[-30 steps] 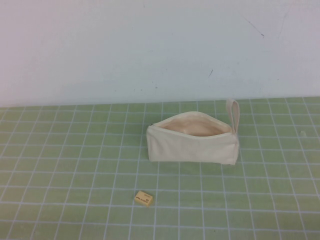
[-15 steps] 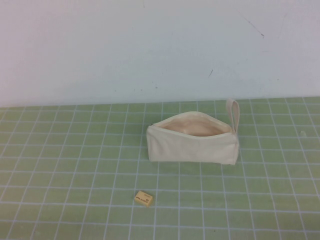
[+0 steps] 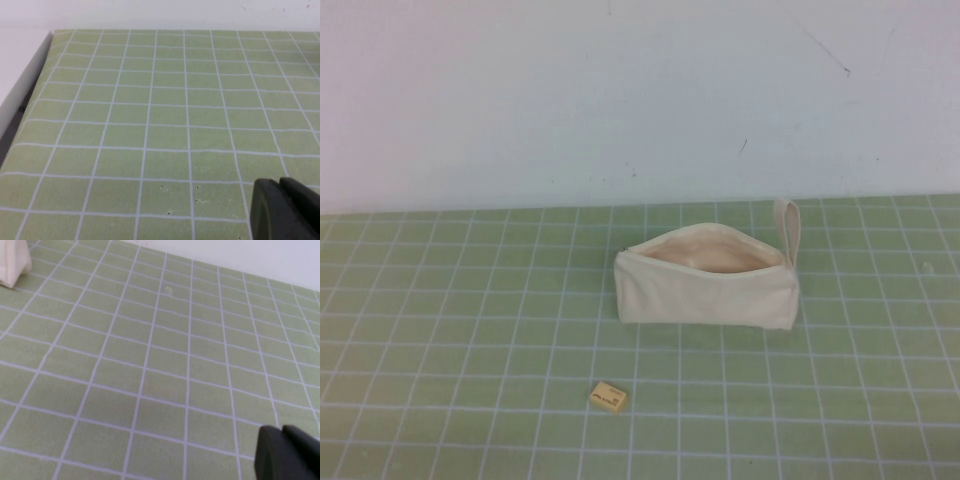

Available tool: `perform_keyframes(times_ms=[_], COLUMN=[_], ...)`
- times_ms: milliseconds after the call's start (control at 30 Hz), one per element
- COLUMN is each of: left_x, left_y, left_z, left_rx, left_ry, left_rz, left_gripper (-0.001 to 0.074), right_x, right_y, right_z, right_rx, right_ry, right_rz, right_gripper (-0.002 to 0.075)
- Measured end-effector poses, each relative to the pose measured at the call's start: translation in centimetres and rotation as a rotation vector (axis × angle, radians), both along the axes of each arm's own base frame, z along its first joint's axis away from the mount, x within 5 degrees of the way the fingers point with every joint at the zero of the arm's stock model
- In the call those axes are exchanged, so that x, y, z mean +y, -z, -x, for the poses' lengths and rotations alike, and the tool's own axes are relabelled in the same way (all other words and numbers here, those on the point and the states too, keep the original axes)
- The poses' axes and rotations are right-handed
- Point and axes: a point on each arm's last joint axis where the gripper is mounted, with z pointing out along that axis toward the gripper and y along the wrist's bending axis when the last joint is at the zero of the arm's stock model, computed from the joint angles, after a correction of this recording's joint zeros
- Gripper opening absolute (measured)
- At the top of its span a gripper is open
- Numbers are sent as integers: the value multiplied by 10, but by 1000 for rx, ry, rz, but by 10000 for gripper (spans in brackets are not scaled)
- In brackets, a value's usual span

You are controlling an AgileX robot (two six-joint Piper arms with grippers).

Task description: Put eraser into pencil case

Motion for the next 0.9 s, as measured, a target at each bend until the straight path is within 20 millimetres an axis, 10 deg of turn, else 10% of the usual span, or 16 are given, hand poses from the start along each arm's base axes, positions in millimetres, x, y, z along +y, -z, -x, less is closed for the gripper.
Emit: perform_keyframes(times_ms=[400,900], left_x=[0,1], left_y=[-1,-51], left_z=[0,0], left_rx=[-16,-586], left_ry=[2,-11], left_rz=[-9,-44], left_gripper=[-1,-1], right_x=[0,0], right_y=[0,0], right_z=[0,0], right_rx=[0,0], right_ry=[0,0], right_rz=[0,0], right_gripper=[-1,-1])
